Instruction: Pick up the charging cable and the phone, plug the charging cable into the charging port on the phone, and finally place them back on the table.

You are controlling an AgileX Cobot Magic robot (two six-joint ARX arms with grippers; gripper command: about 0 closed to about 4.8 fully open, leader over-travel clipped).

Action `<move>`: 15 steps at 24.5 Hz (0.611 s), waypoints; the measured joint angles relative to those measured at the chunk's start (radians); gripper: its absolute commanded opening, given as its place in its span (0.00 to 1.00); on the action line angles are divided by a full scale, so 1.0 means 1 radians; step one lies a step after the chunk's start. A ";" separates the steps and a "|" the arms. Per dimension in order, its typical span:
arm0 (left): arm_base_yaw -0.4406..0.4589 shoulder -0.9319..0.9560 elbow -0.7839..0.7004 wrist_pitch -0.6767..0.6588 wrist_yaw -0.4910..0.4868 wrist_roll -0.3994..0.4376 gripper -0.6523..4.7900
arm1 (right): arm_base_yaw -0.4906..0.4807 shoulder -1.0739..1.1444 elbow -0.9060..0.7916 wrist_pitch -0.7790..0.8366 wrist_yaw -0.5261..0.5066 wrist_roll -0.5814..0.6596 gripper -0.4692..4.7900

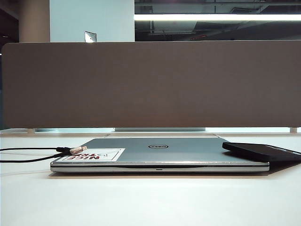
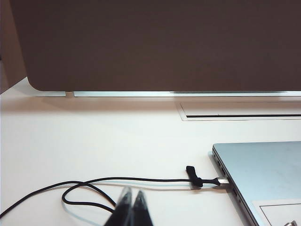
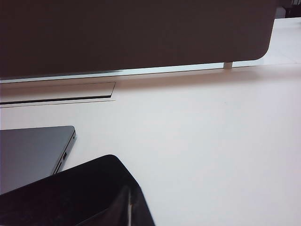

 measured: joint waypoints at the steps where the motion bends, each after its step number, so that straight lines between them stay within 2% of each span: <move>1: 0.000 0.000 0.000 0.000 0.000 0.000 0.11 | 0.000 0.000 0.000 0.000 0.000 0.000 0.13; 6: 0.000 0.000 0.000 0.000 0.000 -0.002 0.11 | 0.000 0.000 0.000 0.000 0.000 0.000 0.13; 7: 0.000 0.000 0.000 0.000 0.000 -0.002 0.11 | 0.000 0.000 0.000 0.000 0.000 0.000 0.08; 8: 0.000 0.000 0.000 0.000 0.000 -0.003 0.11 | 0.000 0.000 0.000 0.000 -0.001 0.001 0.08; 10: 0.000 0.000 0.000 0.003 0.000 -0.043 0.11 | 0.001 0.000 0.011 -0.007 -0.024 0.002 0.08; 11: 0.000 0.000 0.007 0.008 0.000 -0.076 0.11 | 0.002 0.005 0.053 -0.016 -0.040 0.003 0.08; 15: 0.000 0.010 0.083 0.039 0.000 -0.092 0.11 | 0.002 0.014 0.175 -0.002 -0.074 0.060 0.08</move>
